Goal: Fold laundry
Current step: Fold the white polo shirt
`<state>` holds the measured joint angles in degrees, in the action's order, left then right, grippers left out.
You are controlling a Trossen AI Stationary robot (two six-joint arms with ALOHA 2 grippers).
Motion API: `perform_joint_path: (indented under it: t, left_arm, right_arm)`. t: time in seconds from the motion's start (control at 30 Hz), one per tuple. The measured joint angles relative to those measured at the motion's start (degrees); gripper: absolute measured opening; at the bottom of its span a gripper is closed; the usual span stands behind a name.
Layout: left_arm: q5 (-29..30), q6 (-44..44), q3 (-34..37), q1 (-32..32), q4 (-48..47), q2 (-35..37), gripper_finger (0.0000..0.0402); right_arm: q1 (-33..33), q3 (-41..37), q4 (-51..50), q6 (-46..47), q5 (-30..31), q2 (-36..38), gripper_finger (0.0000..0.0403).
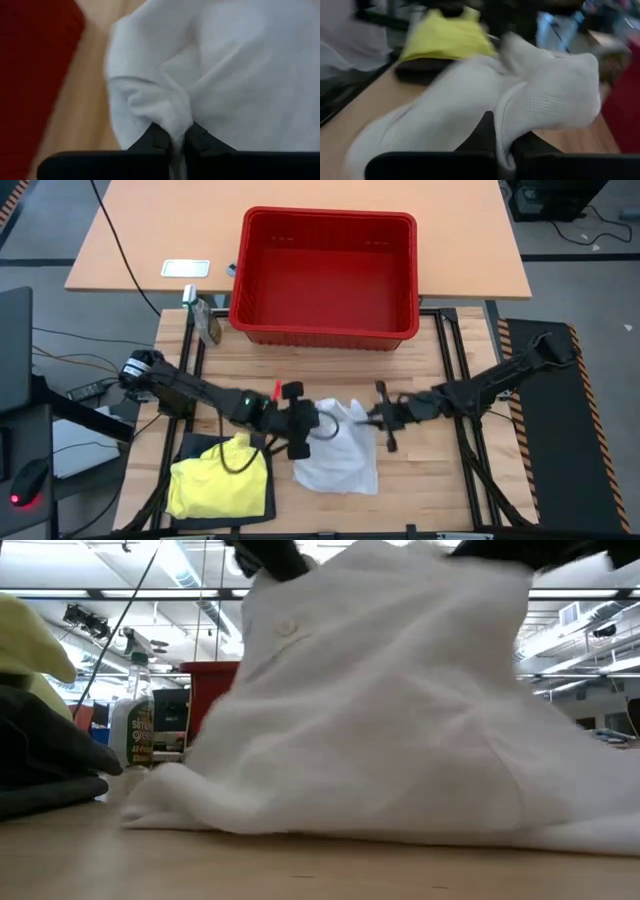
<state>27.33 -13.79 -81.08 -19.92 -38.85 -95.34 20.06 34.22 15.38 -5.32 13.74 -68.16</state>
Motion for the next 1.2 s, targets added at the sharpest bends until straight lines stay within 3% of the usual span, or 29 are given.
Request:
perform_joint_path:
  t: [0.17, 0.27, 0.43, 0.57, 0.8, 0.97, 1.1, 1.2]
  left_arm:
    - [13.4, -0.3, 0.3, -3.3, 2.7, -3.6, 0.0016]
    - [15.0, 0.0, 0.2, -3.9, 5.3, -4.9, 0.0016]
    - [13.5, -0.7, 0.2, -3.3, 7.1, -5.8, 0.0016]
    - [12.6, -8.6, 0.2, -1.8, 7.6, -5.5, 0.0026]
    - [0.3, -20.4, 0.2, 1.5, 5.4, -2.8, 0.0116]
    - [-2.9, -27.4, 0.2, 2.8, -1.7, 0.3, 0.0177]
    - [-3.1, -28.8, 0.2, 2.9, -2.9, 2.7, 0.0198]
    - [-3.1, -31.4, 0.2, 1.9, -0.9, 3.5, 0.0199]
  right_arm:
    - [7.4, 0.0, 0.6, -5.7, 1.9, -2.9, 0.0014]
    - [10.5, 0.0, -1.1, -4.5, 8.3, -6.7, 0.0015]
    - [11.0, 0.0, -2.3, 4.2, 18.4, -11.0, 0.0023]
    - [10.1, 0.0, -2.8, 15.4, 21.1, -11.3, 0.0026]
    - [8.4, 0.1, -13.9, 43.7, 20.8, -3.2, 0.0071]
    - [6.9, 0.1, -26.1, 61.7, 20.8, 5.0, 0.0113]
    - [6.8, 0.1, -24.0, 60.9, 20.8, 9.9, 0.0122]
    - [6.4, 0.1, -14.9, 52.5, 16.9, 10.6, 0.0114]
